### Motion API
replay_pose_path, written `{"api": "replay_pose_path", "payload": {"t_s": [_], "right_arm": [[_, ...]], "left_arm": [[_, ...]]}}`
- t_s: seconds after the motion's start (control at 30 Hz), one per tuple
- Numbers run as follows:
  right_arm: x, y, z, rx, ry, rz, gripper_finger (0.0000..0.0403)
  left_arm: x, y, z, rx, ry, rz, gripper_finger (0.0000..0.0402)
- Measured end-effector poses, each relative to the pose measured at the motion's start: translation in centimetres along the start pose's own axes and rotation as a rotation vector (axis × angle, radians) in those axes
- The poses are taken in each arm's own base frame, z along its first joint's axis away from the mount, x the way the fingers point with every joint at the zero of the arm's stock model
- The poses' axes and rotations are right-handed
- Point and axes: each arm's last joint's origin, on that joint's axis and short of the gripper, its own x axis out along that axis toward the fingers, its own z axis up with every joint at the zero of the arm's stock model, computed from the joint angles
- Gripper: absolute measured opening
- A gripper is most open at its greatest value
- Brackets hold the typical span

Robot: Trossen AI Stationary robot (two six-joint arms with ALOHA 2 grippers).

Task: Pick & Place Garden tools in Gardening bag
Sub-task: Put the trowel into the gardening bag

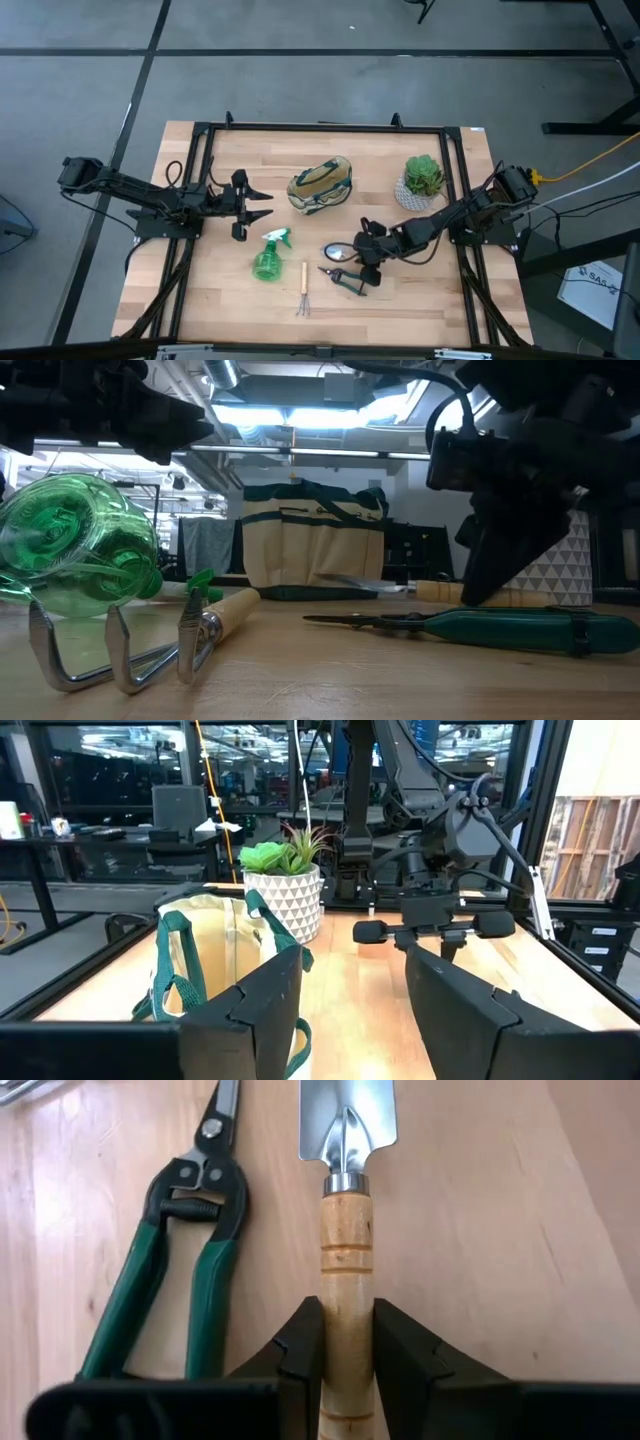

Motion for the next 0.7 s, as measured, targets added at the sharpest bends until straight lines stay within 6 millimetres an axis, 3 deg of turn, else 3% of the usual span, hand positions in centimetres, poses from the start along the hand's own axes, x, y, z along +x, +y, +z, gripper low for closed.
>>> {"api": "replay_pose_path", "payload": {"t_s": [0.27,0.7], "right_arm": [[-0.8,0.3,0.4,0.031,-0.020,0.043,0.0067],[-6.7,0.2,2.9,0.060,-0.204,0.152,0.0067]], "left_arm": [[0.0,0.0,0.0,0.000,0.000,0.000,0.0177],[0.0,0.0,0.0,0.001,0.006,0.001,0.0177]]}}
